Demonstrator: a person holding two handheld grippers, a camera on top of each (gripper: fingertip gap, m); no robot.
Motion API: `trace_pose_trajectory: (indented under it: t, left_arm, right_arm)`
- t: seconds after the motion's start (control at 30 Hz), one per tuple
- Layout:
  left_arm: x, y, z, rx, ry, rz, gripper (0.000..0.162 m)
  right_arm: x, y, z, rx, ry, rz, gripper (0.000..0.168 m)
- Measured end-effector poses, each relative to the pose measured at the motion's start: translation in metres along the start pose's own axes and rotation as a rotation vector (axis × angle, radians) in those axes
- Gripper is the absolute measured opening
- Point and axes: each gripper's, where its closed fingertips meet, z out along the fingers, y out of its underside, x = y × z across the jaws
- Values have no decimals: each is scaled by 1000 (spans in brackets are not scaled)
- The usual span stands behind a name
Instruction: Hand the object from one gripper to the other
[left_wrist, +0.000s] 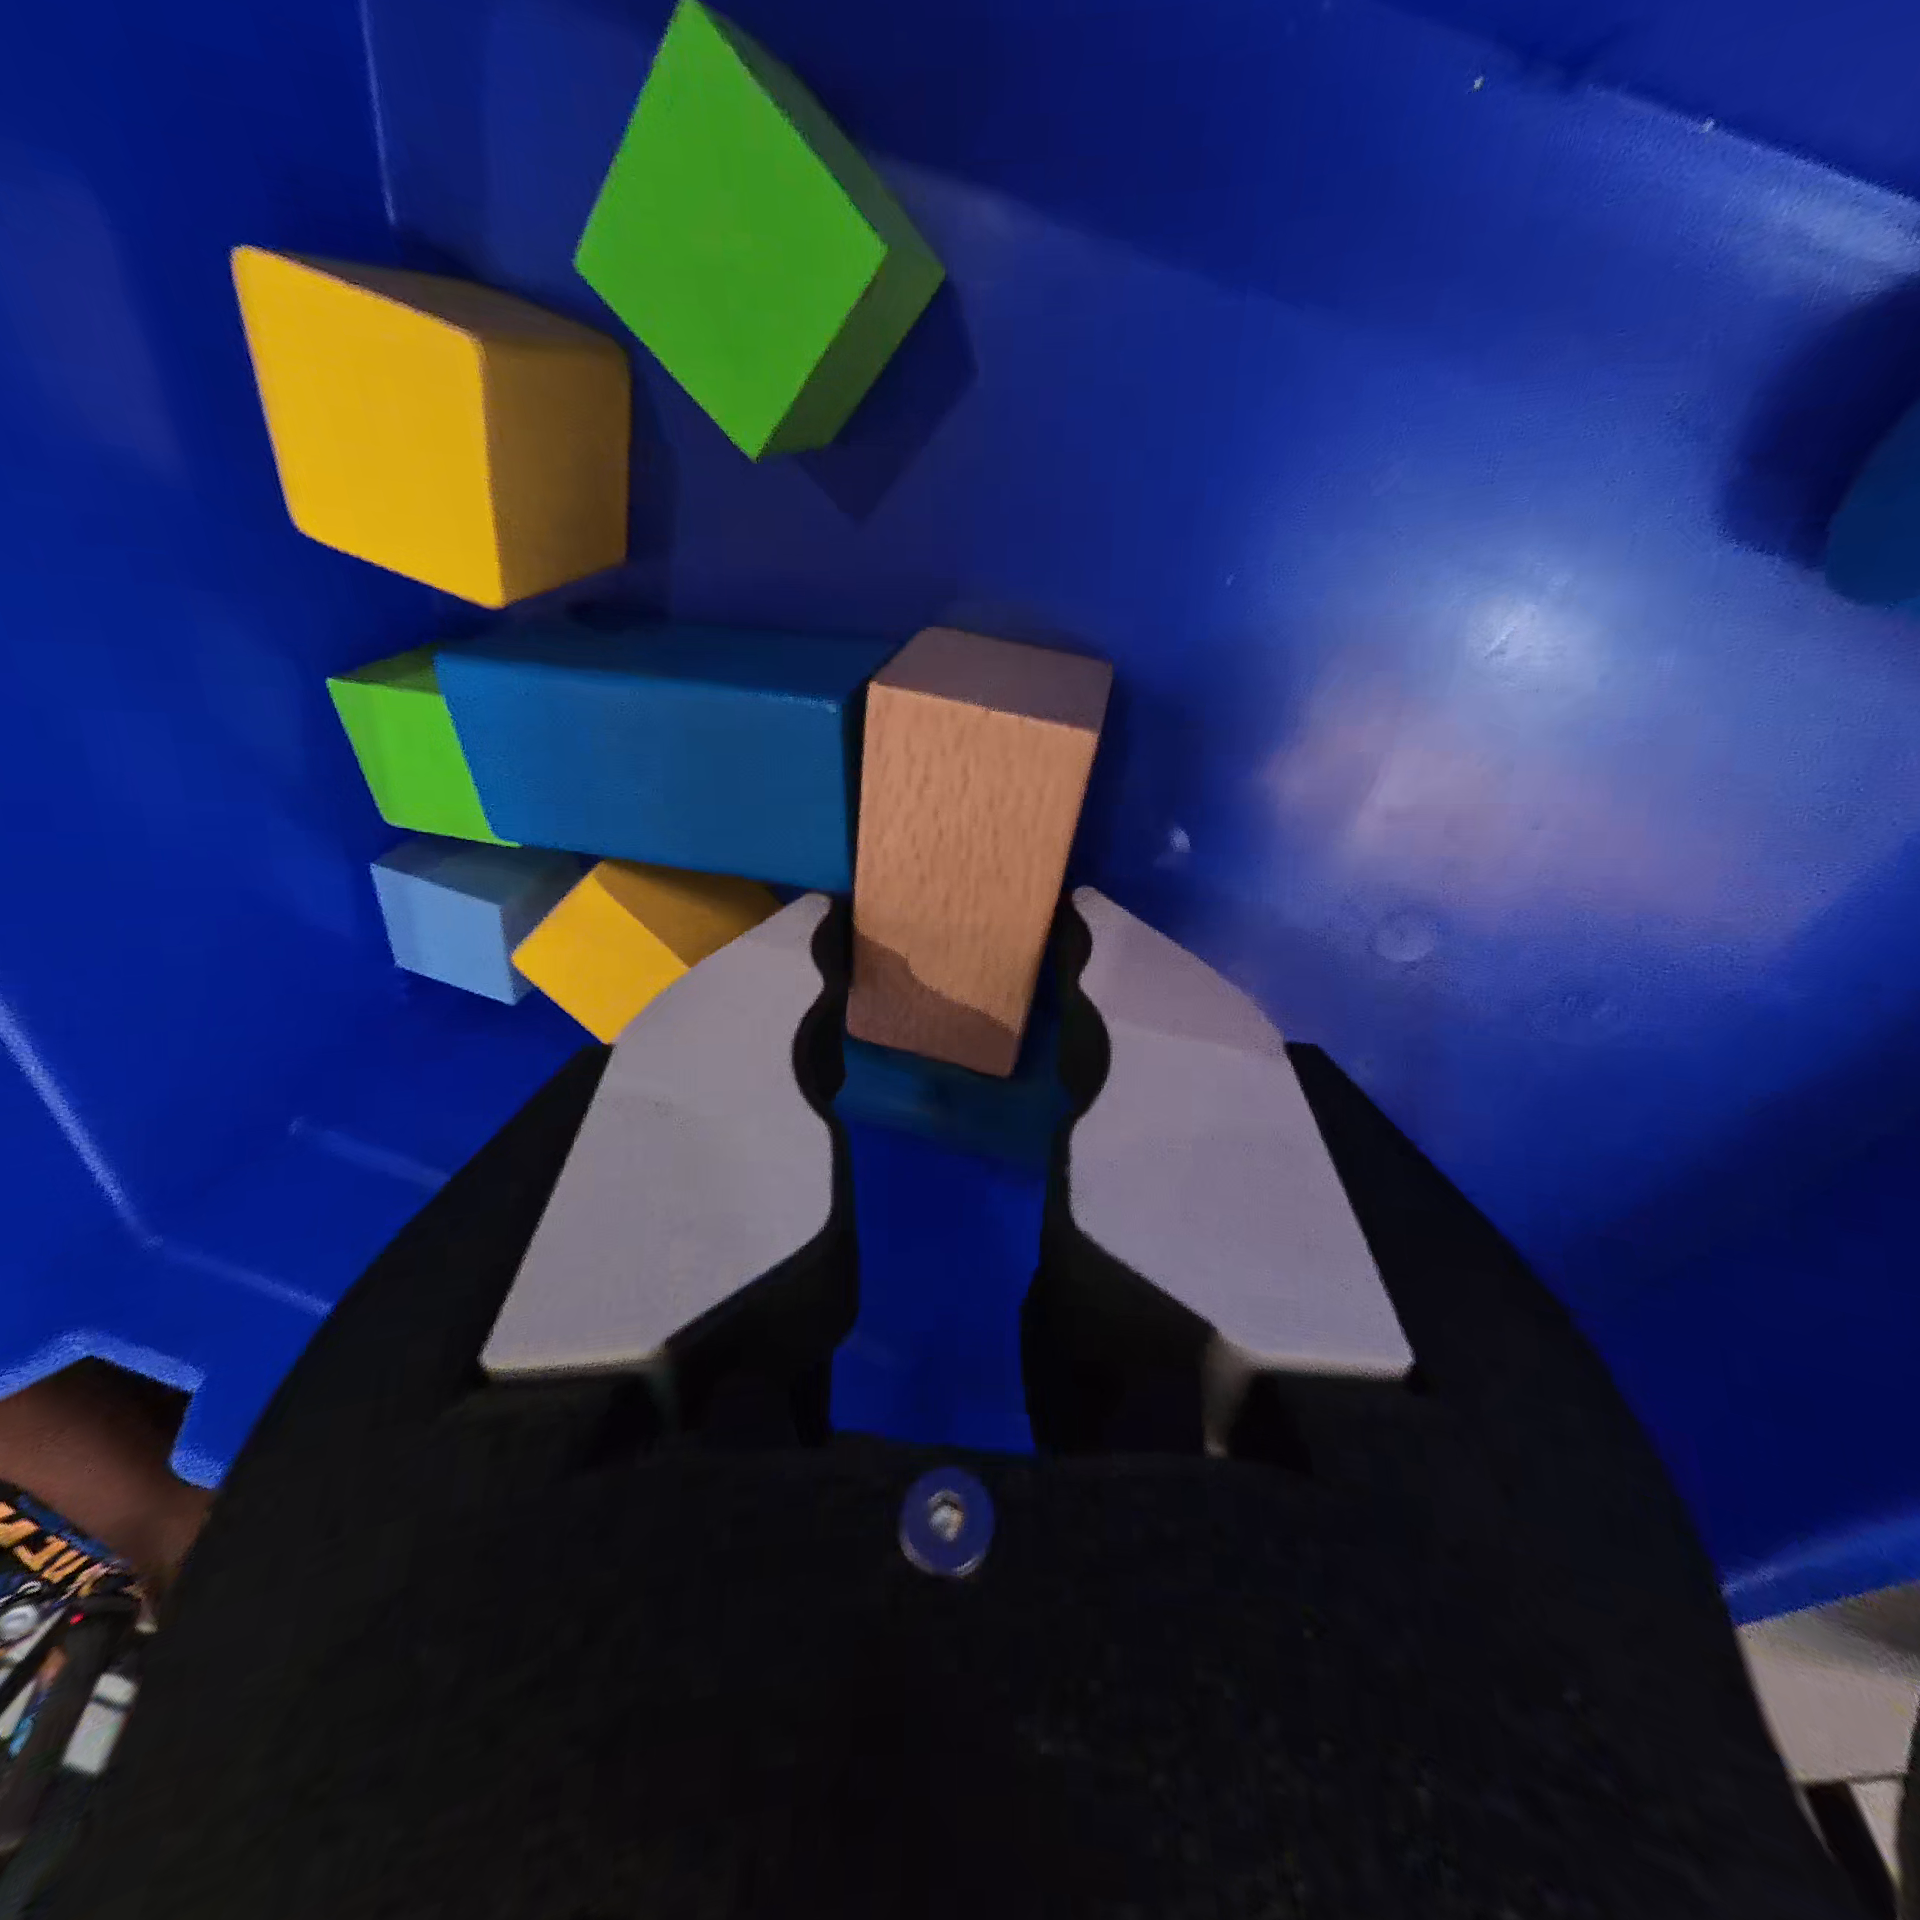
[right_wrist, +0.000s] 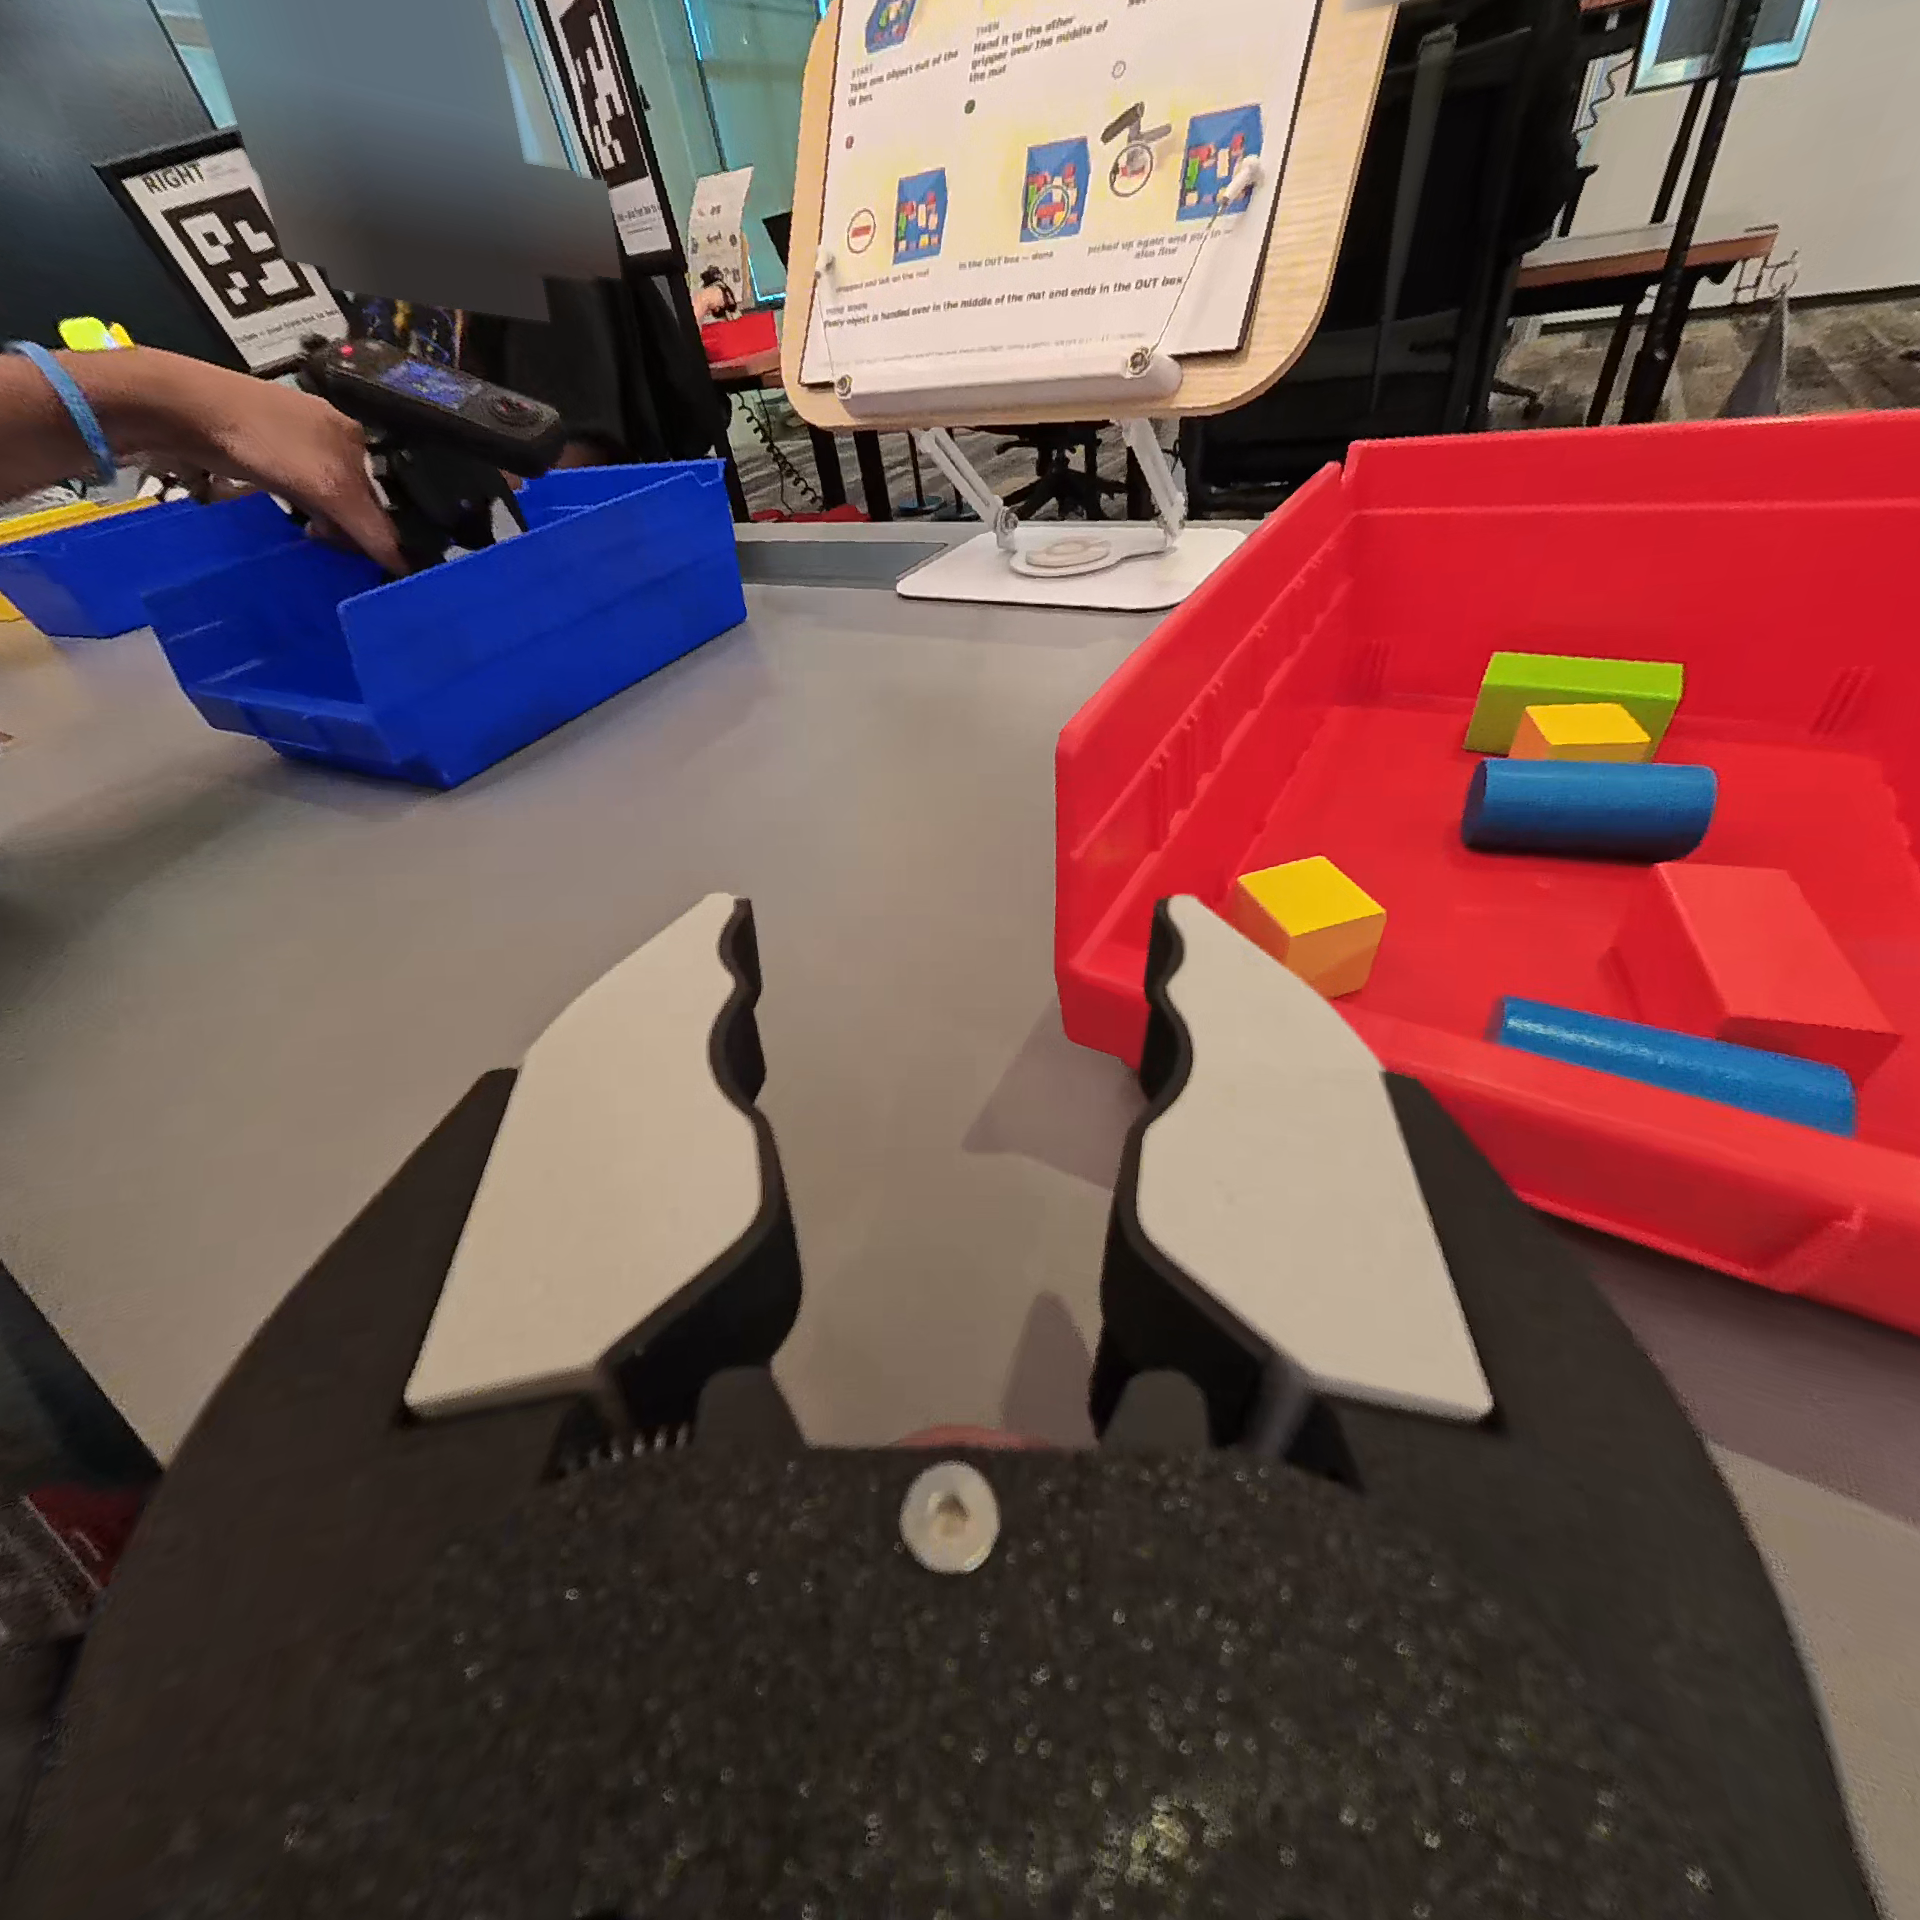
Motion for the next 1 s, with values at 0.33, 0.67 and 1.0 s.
trace_pose_trajectory:
  t: [0.33,0.67,1.0]
  left_arm:
    - [28,-13,-60,297,-61,-98,35]
    - [167,-92,-213,1209,287,-400,34]
    - [307,-183,-256,1422,459,-327,34]
  right_arm:
    - [-12,3,0,-16,-33,-21,70]
    - [-83,-35,33,36,-344,-71,69]
    - [-210,-70,75,-44,-893,61,73]
